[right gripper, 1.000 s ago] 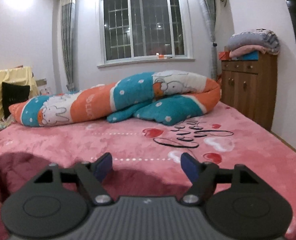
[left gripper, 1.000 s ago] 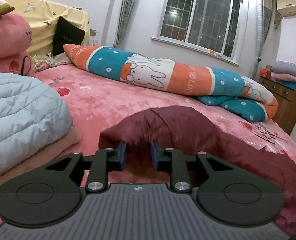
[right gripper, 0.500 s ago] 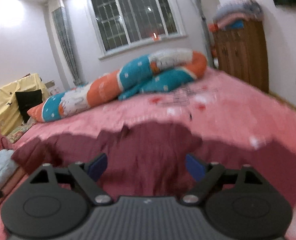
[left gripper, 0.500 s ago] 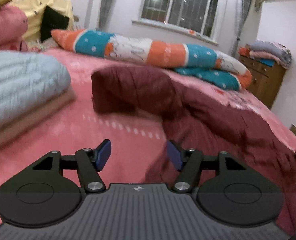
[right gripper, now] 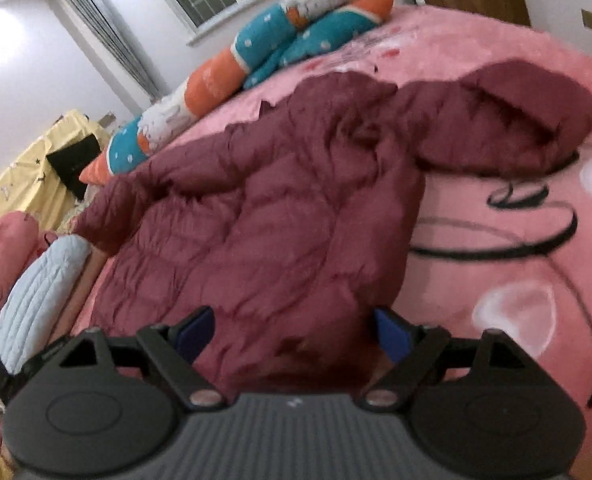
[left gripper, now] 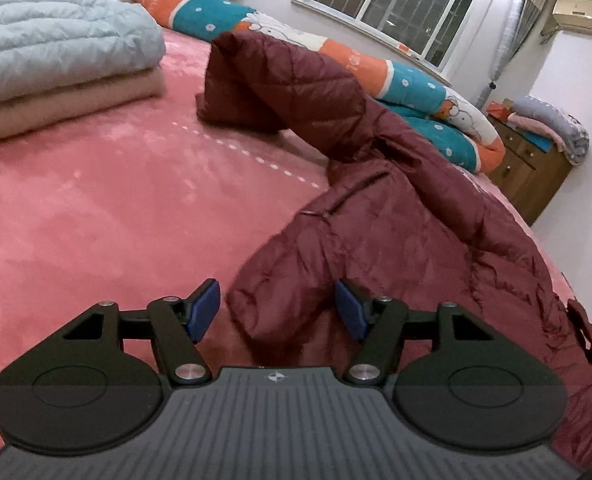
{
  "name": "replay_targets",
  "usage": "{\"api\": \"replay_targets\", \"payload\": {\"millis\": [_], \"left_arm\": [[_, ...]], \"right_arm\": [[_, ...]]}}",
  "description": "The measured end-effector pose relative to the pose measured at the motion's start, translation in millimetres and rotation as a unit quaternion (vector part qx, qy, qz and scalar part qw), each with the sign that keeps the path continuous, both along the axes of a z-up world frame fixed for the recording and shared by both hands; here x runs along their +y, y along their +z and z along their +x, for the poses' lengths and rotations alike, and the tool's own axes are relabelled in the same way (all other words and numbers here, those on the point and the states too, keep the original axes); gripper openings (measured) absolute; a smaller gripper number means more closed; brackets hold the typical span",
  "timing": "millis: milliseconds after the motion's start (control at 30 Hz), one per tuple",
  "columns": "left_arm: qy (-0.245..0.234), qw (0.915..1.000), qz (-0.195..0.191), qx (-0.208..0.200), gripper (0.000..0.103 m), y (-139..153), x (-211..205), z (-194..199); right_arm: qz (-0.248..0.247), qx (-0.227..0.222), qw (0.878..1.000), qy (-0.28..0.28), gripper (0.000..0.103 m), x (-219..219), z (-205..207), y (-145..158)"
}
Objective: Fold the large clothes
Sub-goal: 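Lay the jacket flat on the bed and open both grippers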
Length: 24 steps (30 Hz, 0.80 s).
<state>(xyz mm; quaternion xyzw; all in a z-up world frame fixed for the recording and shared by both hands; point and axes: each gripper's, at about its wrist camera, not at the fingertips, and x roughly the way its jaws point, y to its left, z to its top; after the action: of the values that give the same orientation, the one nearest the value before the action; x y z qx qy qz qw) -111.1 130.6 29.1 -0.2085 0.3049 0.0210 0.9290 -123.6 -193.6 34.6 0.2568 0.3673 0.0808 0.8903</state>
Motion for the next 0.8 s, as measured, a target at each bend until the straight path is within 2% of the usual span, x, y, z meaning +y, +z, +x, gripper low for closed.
{"api": "replay_targets", "payload": {"millis": [100, 167, 200, 233, 300, 400, 500, 600, 800], "left_arm": [[-0.006, 1.0000, -0.006, 0.003, 0.071, 0, -8, 5], [-0.007, 0.9999, -0.009, 0.007, 0.061, -1, -13, 7], [-0.008, 0.9999, -0.008, 0.009, 0.053, -1, -16, 9], [-0.009, 0.9999, -0.004, 0.010, 0.051, -2, -19, 9], [-0.006, 0.9999, 0.010, 0.012, 0.043, -1, -25, 9], [-0.005, 0.9996, 0.022, 0.014, 0.028, 1, -31, 8], [-0.008, 0.9993, 0.035, 0.013, 0.013, 5, -38, 4], [-0.014, 0.9990, 0.043, 0.009, 0.008, 12, -42, -4], [-0.043, 0.9975, 0.055, -0.008, 0.005, 40, -52, -27]], "right_arm": [[-0.008, 0.010, 1.000, 0.007, 0.086, 7, 2, -6], [-0.011, 0.015, 1.000, 0.010, 0.083, 8, 4, -9], [-0.014, 0.017, 1.000, 0.012, 0.077, 9, 5, -11], [-0.020, 0.018, 1.000, 0.013, 0.072, 10, 4, -12], [-0.036, 0.022, 0.999, 0.010, 0.047, 11, 4, -15], [-0.044, 0.016, 0.999, 0.013, 0.029, 8, 2, -18], [-0.043, 0.007, 0.999, 0.012, 0.016, 4, -3, -16], [-0.033, -0.004, 0.999, 0.010, 0.009, -1, -9, -9], [-0.015, -0.032, 0.999, 0.009, 0.005, -13, -24, 12]]}}
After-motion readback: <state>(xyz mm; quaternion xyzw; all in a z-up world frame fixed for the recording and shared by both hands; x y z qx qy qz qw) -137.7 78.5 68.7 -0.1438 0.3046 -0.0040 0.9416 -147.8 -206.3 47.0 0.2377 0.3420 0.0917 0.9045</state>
